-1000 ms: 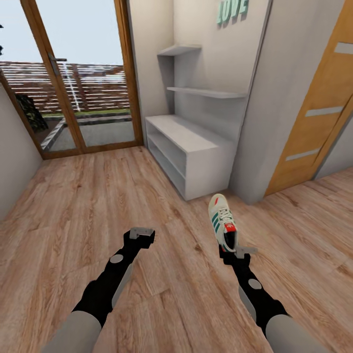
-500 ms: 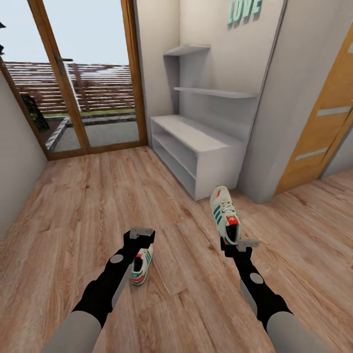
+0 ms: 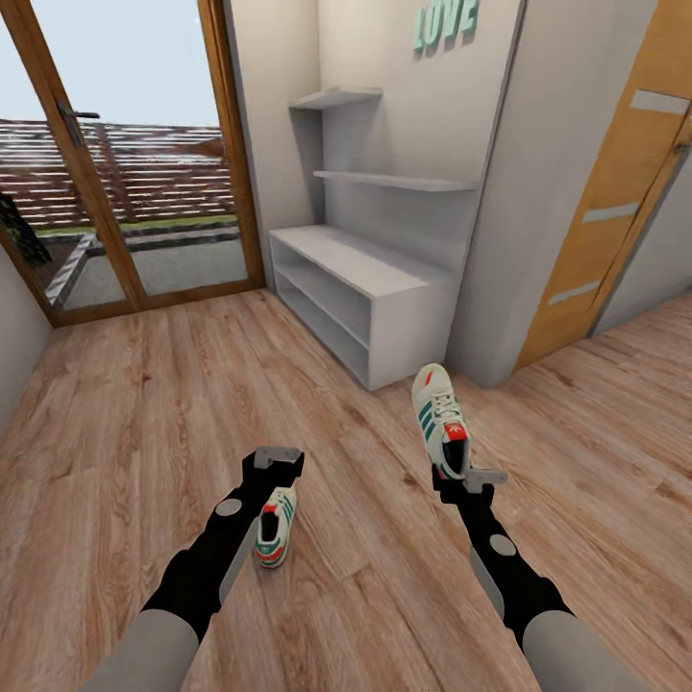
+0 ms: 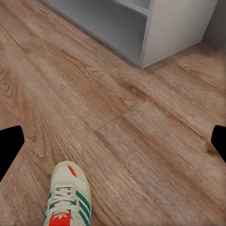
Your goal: Pick up the two gym shoes and the two sandals from the corridor floor and place them onto the hallstand (shoe rack) in the corridor, making sure they are on the rack and not on the floor. Arrange them so the two gym shoes are next to each other and the two sandals are next to each other.
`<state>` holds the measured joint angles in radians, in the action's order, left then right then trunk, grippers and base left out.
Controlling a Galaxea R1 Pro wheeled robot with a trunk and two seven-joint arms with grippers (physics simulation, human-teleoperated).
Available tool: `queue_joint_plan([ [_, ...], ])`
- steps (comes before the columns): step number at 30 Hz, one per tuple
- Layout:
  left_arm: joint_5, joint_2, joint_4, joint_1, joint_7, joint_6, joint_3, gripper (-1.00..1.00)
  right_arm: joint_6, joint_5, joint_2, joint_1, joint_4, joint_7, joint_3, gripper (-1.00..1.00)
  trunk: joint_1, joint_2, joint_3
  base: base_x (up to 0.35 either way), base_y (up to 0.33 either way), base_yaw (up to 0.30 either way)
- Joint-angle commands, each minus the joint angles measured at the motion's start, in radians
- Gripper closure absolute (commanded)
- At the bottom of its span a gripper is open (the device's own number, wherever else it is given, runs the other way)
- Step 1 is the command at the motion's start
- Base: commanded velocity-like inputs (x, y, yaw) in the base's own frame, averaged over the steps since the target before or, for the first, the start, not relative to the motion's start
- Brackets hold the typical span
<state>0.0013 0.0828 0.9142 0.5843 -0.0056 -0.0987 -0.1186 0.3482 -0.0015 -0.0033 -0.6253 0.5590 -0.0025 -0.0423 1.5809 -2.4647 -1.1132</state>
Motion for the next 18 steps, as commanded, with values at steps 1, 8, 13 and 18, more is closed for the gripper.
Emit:
queue_joint_plan([
  [1, 0.000, 0.000, 0.002, 0.000, -0.001, -0.006, 0.000, -1.00, 0.003, 0.000, 0.000, -0.001, -0.001, 0.000, -0.001, 1.00, 0.000, 0.000, -0.001, 0.162, 0.010, -0.016],
  [8, 0.000, 0.000, 0.002, 0.000, -0.001, -0.006, -0.001, -1.00, 0.003, 0.000, 0.000, -0.001, 0.000, -0.001, -0.001, 1.00, 0.000, 0.000, -0.001, 0.262, 0.084, -0.004],
  [13, 0.000, 0.000, 0.002, 0.000, -0.001, -0.006, -0.001, -1.00, 0.003, 0.000, 0.000, -0.001, 0.001, -0.001, -0.001, 1.00, 0.000, 0.000, -0.001, 0.085, 0.047, 0.000],
  [18, 0.000, 0.000, 0.002, 0.000, -0.001, -0.006, -0.001, -1.00, 0.003, 0.000, 0.001, -0.001, 0.001, 0.000, -0.001, 1.00, 0.000, 0.000, -0.001, 0.040, 0.038, 0.000],
])
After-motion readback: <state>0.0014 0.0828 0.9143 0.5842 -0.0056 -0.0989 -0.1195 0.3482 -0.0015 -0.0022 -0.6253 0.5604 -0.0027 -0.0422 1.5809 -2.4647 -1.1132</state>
